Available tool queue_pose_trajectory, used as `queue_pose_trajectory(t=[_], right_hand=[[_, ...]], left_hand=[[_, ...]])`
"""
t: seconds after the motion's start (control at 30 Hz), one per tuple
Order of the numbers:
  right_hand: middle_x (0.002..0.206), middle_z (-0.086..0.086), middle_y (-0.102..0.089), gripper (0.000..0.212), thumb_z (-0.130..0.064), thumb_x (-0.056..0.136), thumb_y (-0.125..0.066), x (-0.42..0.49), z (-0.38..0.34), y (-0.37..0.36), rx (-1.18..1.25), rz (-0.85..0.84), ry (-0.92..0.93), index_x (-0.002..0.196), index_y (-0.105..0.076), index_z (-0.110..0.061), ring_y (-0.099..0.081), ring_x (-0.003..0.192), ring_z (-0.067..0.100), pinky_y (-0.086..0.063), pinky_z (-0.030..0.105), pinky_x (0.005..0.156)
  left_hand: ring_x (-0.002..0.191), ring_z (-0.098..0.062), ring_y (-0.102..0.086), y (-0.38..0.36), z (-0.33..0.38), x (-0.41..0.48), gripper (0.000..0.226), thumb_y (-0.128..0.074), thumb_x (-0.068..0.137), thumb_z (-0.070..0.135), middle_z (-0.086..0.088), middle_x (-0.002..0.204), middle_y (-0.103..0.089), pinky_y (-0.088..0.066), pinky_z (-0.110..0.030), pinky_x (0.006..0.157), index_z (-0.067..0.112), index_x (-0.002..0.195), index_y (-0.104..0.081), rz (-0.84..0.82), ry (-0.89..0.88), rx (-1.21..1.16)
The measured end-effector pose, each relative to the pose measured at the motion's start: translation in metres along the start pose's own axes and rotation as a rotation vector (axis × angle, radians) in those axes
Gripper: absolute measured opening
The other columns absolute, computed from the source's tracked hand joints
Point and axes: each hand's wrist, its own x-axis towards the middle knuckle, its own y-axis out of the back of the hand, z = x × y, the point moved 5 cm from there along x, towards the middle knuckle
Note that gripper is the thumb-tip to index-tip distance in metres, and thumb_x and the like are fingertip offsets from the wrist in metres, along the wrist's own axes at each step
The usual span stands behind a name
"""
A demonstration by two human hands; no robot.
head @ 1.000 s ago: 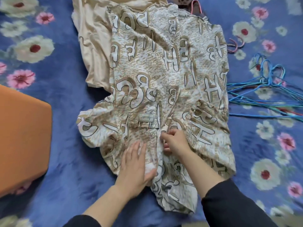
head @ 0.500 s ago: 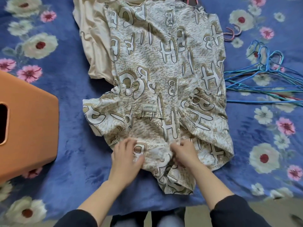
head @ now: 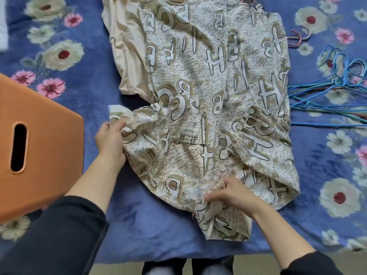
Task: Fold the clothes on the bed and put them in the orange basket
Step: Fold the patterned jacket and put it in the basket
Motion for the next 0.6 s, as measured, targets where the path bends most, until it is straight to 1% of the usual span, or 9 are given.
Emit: queue_pose_trajectory(t=[0.07, 0.13, 0.17, 0.2, 0.27, 0.37, 0.47, 0.53, 0.6], right_hand=[[0.117, 0.015, -0.065, 0.081, -0.031, 0.048, -0.092, -0.002, 0.005, 0.003, 0.114, -0.057, -0.011, 0.113, -0.053, -0.003, -0.062, 0.106, 0.041, -0.049, 0.052, 0.095], [0.092, 0.028, -0.069, 0.048, -0.020, 0.049, -0.086, -0.005, 0.004, 0.011, 0.247, -0.052, 0.027, 0.083, -0.065, 0.006, -0.061, 0.093, 0.051, -0.052, 0.048, 0.077], [0.075, 0.025, -0.068, 0.040, -0.021, 0.045, -0.085, -0.004, 0.004, 0.017, 0.278, -0.012, 0.021, 0.070, -0.068, 0.005, -0.061, 0.081, 0.045, -0.048, 0.041, 0.067], [0.069, 0.022, -0.066, 0.047, -0.025, 0.039, -0.087, -0.001, 0.003, 0.022, 0.316, 0.046, 0.013, 0.068, -0.070, 0.007, -0.060, 0.071, 0.037, -0.044, 0.038, 0.062], [0.077, 0.024, -0.068, 0.071, -0.038, 0.038, -0.091, 0.007, 0.007, 0.031, 0.197, 0.223, -0.046, 0.083, -0.066, 0.011, -0.062, 0.065, 0.035, -0.047, 0.043, 0.059], [0.060, 0.004, -0.053, 0.040, -0.038, 0.069, -0.080, 0.014, 0.008, 0.035, -0.206, 0.400, -0.055, 0.069, -0.048, -0.014, -0.047, 0.050, 0.019, -0.036, 0.029, 0.051], [0.057, -0.002, -0.048, 0.034, -0.028, 0.082, -0.071, 0.015, 0.005, 0.030, -0.365, 0.440, -0.041, 0.069, -0.040, -0.023, -0.043, 0.049, 0.014, -0.032, 0.024, 0.048], [0.065, -0.001, -0.055, 0.020, -0.024, 0.086, -0.064, 0.016, 0.004, 0.027, -0.488, 0.464, -0.056, 0.081, -0.047, -0.017, -0.049, 0.053, 0.012, -0.034, 0.022, 0.045], [0.075, 0.000, -0.059, 0.022, -0.029, 0.088, -0.060, 0.015, 0.006, 0.024, -0.615, 0.512, -0.111, 0.099, -0.050, -0.014, -0.056, 0.063, 0.013, -0.037, 0.024, 0.049]], left_hand=[[0.091, -0.021, -0.066, 0.014, 0.020, -0.003, 0.011, -0.066, 0.087, 0.009, -0.002, 0.090, -0.068, -0.054, -0.038, 0.082, 0.018, 0.089, -0.060, 0.023, -0.147, -0.107], [0.100, -0.023, -0.068, 0.031, 0.029, -0.001, 0.010, -0.064, 0.089, 0.010, -0.003, 0.099, -0.071, -0.055, -0.038, 0.087, 0.017, 0.097, -0.063, 0.024, -0.166, -0.207], [0.103, -0.023, -0.068, 0.036, 0.031, 0.001, 0.011, -0.064, 0.090, 0.013, -0.004, 0.104, -0.071, -0.056, -0.038, 0.086, 0.016, 0.101, -0.064, 0.017, -0.141, -0.205], [0.100, -0.021, -0.069, 0.040, 0.031, 0.002, 0.013, -0.064, 0.091, 0.016, -0.003, 0.105, -0.071, -0.057, -0.036, 0.083, 0.016, 0.104, -0.063, 0.008, -0.109, -0.172], [0.085, -0.013, -0.071, 0.044, 0.030, 0.003, 0.014, -0.064, 0.092, 0.022, 0.002, 0.095, -0.074, -0.059, -0.029, 0.069, 0.016, 0.104, -0.063, 0.005, -0.049, -0.056], [0.068, -0.008, -0.069, 0.046, 0.032, 0.006, 0.011, -0.065, 0.091, 0.027, 0.009, 0.072, -0.073, -0.056, -0.024, 0.058, 0.016, 0.091, -0.063, 0.034, -0.017, -0.023], [0.066, -0.009, -0.067, 0.044, 0.032, 0.002, 0.014, -0.064, 0.090, 0.031, 0.008, 0.068, -0.070, -0.054, -0.023, 0.058, 0.017, 0.088, -0.063, 0.017, 0.016, -0.070], [0.058, -0.005, -0.059, 0.047, 0.040, -0.009, 0.012, -0.063, 0.087, 0.024, 0.012, 0.057, -0.061, -0.048, -0.021, 0.055, 0.015, 0.079, -0.062, 0.073, -0.069, -0.005], [0.055, 0.002, -0.047, 0.056, 0.059, -0.019, 0.019, -0.060, 0.082, 0.023, 0.014, 0.056, -0.055, -0.040, -0.016, 0.055, 0.004, 0.077, -0.065, 0.145, -0.330, 0.216]])
